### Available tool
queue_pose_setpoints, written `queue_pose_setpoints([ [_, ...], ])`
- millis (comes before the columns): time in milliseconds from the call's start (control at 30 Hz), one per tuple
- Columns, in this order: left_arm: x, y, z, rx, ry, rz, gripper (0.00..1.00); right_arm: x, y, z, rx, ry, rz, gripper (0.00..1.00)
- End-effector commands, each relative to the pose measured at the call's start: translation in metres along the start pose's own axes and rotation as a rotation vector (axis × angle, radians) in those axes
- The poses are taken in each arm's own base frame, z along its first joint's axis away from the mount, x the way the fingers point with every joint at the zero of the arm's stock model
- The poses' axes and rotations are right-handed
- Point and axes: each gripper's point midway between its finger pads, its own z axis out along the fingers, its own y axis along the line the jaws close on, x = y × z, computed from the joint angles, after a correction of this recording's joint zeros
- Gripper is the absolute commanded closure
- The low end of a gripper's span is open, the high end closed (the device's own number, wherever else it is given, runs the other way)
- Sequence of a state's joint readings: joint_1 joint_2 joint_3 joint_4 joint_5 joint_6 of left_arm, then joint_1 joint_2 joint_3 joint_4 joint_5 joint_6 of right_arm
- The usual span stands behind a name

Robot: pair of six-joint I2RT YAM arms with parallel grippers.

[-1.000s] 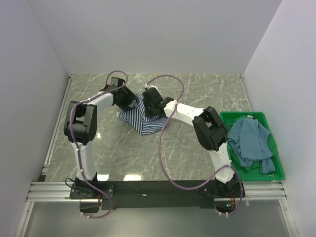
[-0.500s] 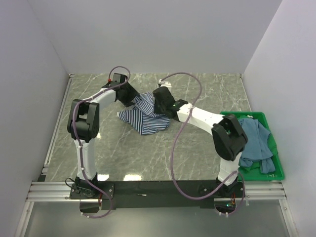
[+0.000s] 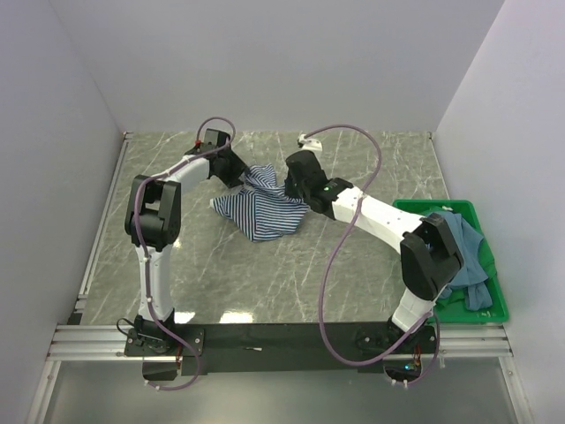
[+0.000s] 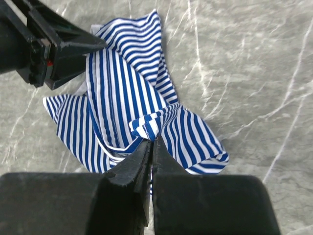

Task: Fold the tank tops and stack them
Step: Flatten the tank top out

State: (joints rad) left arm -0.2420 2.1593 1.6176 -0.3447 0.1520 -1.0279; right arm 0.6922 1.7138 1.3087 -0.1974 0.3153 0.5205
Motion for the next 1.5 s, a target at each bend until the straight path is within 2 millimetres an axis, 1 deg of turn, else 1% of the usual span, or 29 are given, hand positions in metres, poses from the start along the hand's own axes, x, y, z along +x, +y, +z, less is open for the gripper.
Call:
queue_pose_setpoints([
  [0, -0.007, -0.019, -0.003, 0.039, -0.024, 0.042, 0.5, -0.034, -0.003, -0.017, 0.002, -0.086, 0.043, 1.0],
  [133, -0.002, -0.021, -0.002, 0.043, -0.003, 0.042, 0.55, -0.036, -0.004, -0.019, 0.003, -0.089, 0.044, 1.0],
  [233, -0.004, -0.027, -0.01, 0.059, -0.019, 0.048, 0.54, -0.035, -0.004, -0.018, 0.003, -0.085, 0.045, 1.0],
  [400, -0.008, -0.033, -0.022, 0.065, -0.035, 0.061, 0.51, -0.032, -0.004, -0.016, 0.0, -0.077, 0.045, 1.0],
  [467, -0.011, -0.031, -0.026, 0.059, -0.042, 0.062, 0.48, -0.032, -0.005, -0.016, 0.002, -0.076, 0.045, 1.0],
  [600, -0.016, -0.029, -0.028, 0.073, -0.036, 0.064, 0.48, -0.031, -0.006, -0.015, 0.005, -0.072, 0.045, 1.0],
  [633, -0.019, -0.033, -0.031, 0.083, -0.038, 0.068, 0.48, -0.031, -0.007, -0.015, 0.007, -0.073, 0.046, 1.0],
  [700, -0.019, -0.033, -0.031, 0.075, -0.031, 0.082, 0.48, -0.031, -0.007, -0.015, 0.007, -0.075, 0.049, 1.0],
  [733, -0.023, -0.039, -0.034, 0.085, -0.04, 0.087, 0.48, -0.032, -0.008, -0.015, 0.008, -0.075, 0.049, 1.0],
  [867, -0.029, -0.047, -0.044, 0.097, -0.064, 0.101, 0.45, -0.032, -0.008, -0.014, 0.006, -0.075, 0.051, 1.0],
  [933, -0.031, -0.05, -0.044, 0.105, -0.066, 0.104, 0.44, -0.031, -0.008, -0.014, 0.006, -0.072, 0.052, 1.0],
  [1200, -0.012, -0.046, -0.022, 0.107, 0.016, 0.116, 0.45, -0.03, -0.009, -0.012, 0.014, -0.067, 0.054, 1.0],
  [1267, -0.006, -0.048, -0.017, 0.111, 0.027, 0.124, 0.45, -0.031, -0.009, -0.013, 0.018, -0.069, 0.054, 1.0],
  [1300, -0.003, -0.052, -0.015, 0.115, 0.03, 0.131, 0.45, -0.031, -0.01, -0.013, 0.023, -0.068, 0.053, 1.0],
  [1367, 0.003, -0.049, -0.007, 0.096, 0.047, 0.136, 0.45, -0.034, -0.013, -0.015, 0.03, -0.072, 0.056, 1.0],
  [1400, 0.003, -0.052, -0.005, 0.094, 0.045, 0.14, 0.45, -0.035, -0.014, -0.015, 0.033, -0.075, 0.057, 1.0],
  [1433, 0.007, -0.047, 0.002, 0.077, 0.056, 0.141, 0.46, -0.035, -0.016, -0.016, 0.036, -0.076, 0.059, 1.0],
  [1467, 0.009, -0.044, 0.003, 0.065, 0.06, 0.136, 0.47, -0.038, -0.016, -0.018, 0.03, -0.082, 0.063, 1.0],
])
